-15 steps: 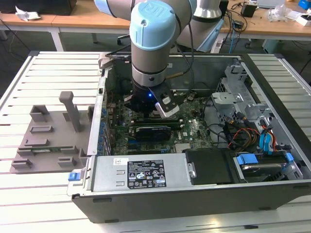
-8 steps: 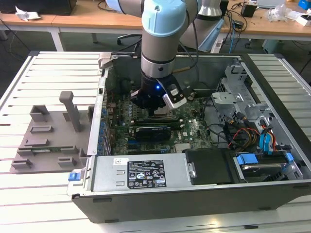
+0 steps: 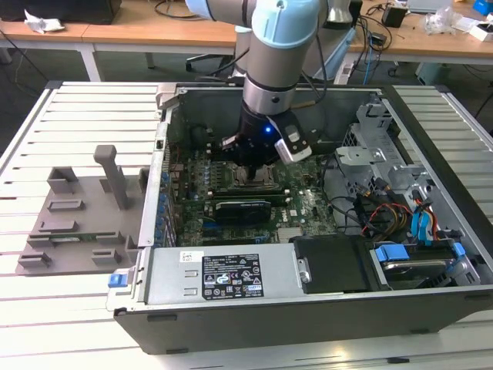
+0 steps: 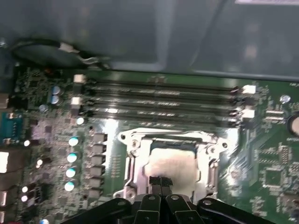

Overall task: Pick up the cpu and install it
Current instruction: 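Install the second cpu locking lever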

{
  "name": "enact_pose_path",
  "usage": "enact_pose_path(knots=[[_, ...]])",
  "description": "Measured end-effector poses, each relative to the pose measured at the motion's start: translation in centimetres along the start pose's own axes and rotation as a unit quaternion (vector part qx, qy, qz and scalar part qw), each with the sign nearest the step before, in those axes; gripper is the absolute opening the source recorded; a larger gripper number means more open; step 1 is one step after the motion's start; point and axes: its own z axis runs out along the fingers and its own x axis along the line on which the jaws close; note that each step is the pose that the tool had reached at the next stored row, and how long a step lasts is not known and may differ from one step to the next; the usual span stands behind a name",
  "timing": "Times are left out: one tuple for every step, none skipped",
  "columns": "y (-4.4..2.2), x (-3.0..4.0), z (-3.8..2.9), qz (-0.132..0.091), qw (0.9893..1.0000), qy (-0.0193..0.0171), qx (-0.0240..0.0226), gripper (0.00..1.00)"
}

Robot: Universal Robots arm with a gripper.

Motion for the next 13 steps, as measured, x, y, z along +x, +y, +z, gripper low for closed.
enact_pose_path(knots=[[0.25, -0.26, 0.0, 0.0, 1.0, 0.0013, 0.0025, 0.11], [0.43, -0.39, -0.01, 0.0, 1.0, 0.0017, 0.0054, 0.11], [0.59, -0.46, -0.07, 0.001, 1.0, 0.0021, 0.0088, 0.11], [0.81, -0.51, -0.27, 0.001, 0.9999, 0.0024, 0.0139, 0.11], [0.92, -0.5, -0.66, 0.001, 0.9998, 0.0028, 0.018, 0.11], [0.97, -0.48, -1.03, 0.001, 0.9998, 0.0029, 0.0198, 0.11], [1.04, -0.44, -1.84, 0.002, 0.9997, 0.0031, 0.0225, 0.11], [1.09, -0.39, -2.61, 0.002, 0.9997, 0.0032, 0.0241, 0.11], [1.14, -0.32, -3.64, 0.002, 0.9997, 0.0033, 0.0253, 0.11], [1.18, -0.28, -4.32, 0.002, 0.9997, 0.0033, 0.0259, 0.11], [1.21, -0.25, -4.78, 0.002, 0.9996, 0.0033, 0.0262, 0.11], [1.25, -0.2, -5.46, 0.002, 0.9996, 0.0034, 0.0266, 0.11], [1.29, -0.15, -6.3, 0.002, 0.9996, 0.0034, 0.0271, 0.11]])
